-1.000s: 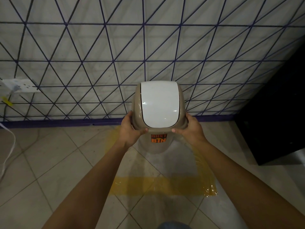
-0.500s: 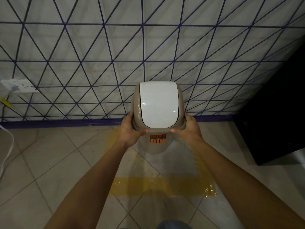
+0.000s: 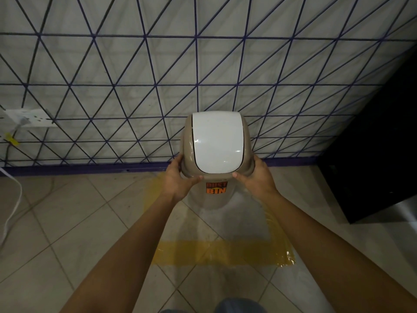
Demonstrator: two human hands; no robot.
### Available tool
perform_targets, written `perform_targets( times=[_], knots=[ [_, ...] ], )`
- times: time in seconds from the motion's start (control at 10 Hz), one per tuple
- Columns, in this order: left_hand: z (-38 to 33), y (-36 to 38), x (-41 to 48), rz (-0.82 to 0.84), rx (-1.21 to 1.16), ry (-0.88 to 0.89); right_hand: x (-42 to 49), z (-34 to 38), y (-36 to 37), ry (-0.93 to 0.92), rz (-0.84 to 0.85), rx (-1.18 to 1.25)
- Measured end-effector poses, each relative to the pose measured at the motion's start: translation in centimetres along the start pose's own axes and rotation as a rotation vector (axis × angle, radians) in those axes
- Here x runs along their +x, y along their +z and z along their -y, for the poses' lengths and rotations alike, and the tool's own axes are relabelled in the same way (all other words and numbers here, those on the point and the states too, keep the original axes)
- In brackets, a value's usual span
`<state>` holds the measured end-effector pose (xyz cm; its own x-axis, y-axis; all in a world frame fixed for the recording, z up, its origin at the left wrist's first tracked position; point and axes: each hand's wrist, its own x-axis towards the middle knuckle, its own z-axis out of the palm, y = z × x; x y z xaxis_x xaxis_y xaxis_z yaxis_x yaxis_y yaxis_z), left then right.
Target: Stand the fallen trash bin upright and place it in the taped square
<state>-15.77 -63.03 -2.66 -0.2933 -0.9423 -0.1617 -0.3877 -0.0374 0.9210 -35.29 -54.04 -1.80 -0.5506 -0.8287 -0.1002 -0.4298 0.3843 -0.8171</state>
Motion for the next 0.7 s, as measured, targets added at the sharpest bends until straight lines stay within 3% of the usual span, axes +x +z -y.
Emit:
perform_targets(
  times=[0.4,0.7],
  knots=[
    [-0.5,-0.5,-1.5,-0.190,0.169,0.146,-1.5,0.3,-0.8,0.041,-0.033,-0.066],
    [-3.3,-0.2,-2.8,-0.170,0.213,0.272,-2.5,2.3,-2.3,0.054,-0.093,-0.054]
  ],
)
